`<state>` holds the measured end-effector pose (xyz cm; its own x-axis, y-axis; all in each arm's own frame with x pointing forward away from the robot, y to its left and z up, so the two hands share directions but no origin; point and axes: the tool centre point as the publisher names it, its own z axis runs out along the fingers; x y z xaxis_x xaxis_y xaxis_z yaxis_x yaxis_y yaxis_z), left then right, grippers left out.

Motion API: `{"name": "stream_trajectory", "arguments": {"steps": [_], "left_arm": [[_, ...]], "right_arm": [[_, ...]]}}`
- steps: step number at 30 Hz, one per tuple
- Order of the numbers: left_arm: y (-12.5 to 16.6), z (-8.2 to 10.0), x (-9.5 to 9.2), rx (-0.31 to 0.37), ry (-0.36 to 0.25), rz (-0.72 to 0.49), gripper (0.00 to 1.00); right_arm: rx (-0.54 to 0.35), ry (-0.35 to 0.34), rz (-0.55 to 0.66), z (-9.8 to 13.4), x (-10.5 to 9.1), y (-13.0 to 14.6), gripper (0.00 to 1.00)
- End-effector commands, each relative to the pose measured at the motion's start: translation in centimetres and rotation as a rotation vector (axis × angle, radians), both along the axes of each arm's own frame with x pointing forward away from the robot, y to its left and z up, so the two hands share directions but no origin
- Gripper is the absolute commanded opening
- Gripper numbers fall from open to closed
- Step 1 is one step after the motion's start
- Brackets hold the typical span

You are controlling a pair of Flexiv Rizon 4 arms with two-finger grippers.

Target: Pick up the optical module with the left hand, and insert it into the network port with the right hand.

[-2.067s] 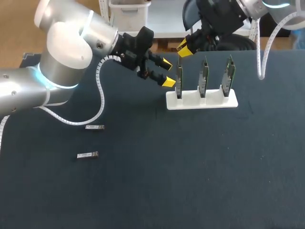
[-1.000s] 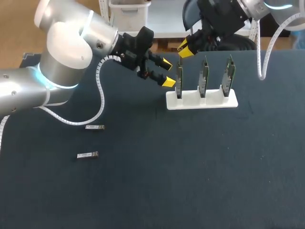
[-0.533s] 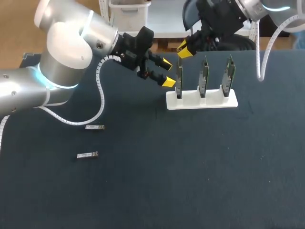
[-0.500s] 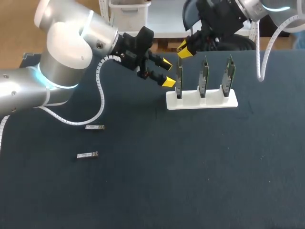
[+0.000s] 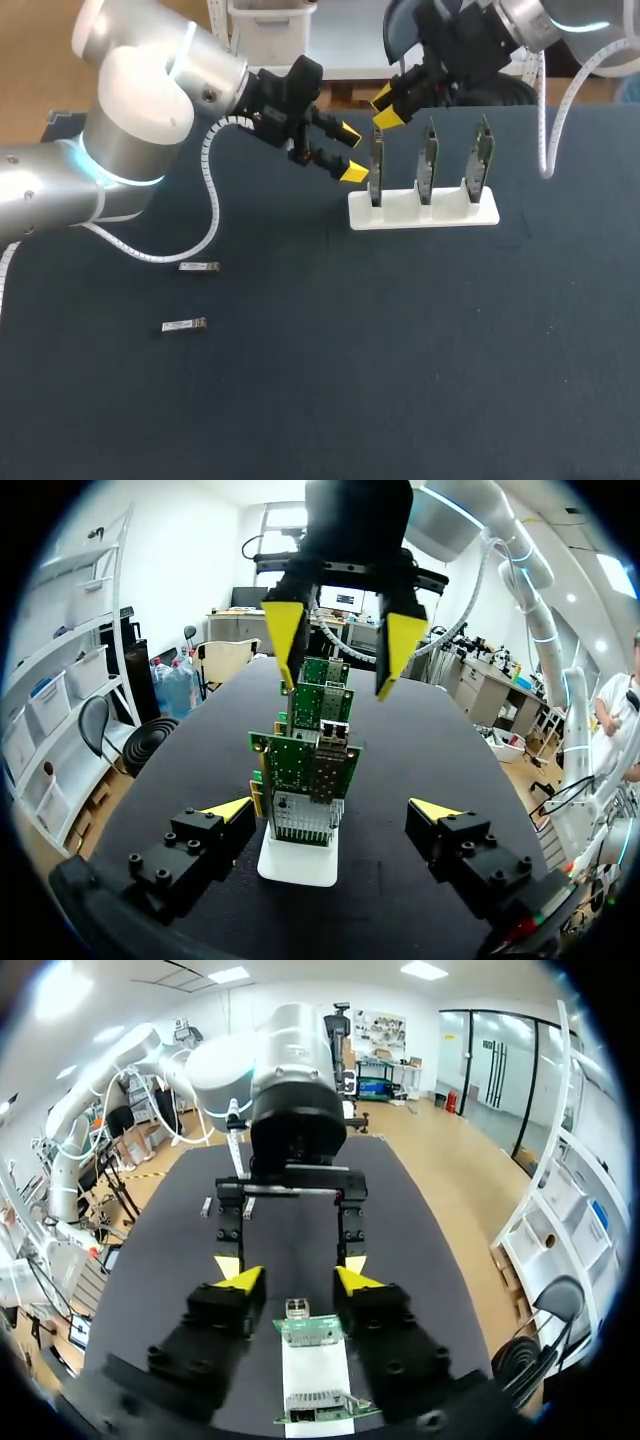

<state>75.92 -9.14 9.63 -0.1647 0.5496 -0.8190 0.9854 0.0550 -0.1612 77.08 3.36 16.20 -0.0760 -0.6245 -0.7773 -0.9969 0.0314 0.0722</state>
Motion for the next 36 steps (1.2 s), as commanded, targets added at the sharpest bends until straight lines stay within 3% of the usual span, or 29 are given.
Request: {"name": "stream_trajectory", "arguments": {"steps": [1, 6, 7, 8, 9, 36], "left_arm": [[-0.1, 0.0, 0.1, 0.002, 0.001, 0.000, 1.00], [-0.1, 0.0, 0.1, 0.002, 0.001, 0.000, 1.00], [-0.1, 0.0, 0.1, 0.002, 0.001, 0.000, 1.00], [-0.1, 0.0, 0.1, 0.002, 0.001, 0.000, 1.00], [-0.1, 0.0, 0.1, 0.002, 0.001, 0.000, 1.00], [-0.1, 0.0, 0.1, 0.002, 0.001, 0.000, 1.00]], "right_arm": [[0.029, 0.002, 0.002, 0.5, -0.2, -0.6, 1.00], [0.068, 0.018, 0.008, 1.0, -0.1, -0.8, 1.00], [0.069, 0.018, 0.007, 1.0, -0.1, -0.8, 0.85], [0.070, 0.019, 0.005, 1.0, 0.0, -0.9, 0.22], [0.071, 0.020, 0.004, 1.0, 0.0, -0.9, 0.00], [0.031, 0.050, 0.030, -0.8, 0.4, 0.4, 0.00]]}}
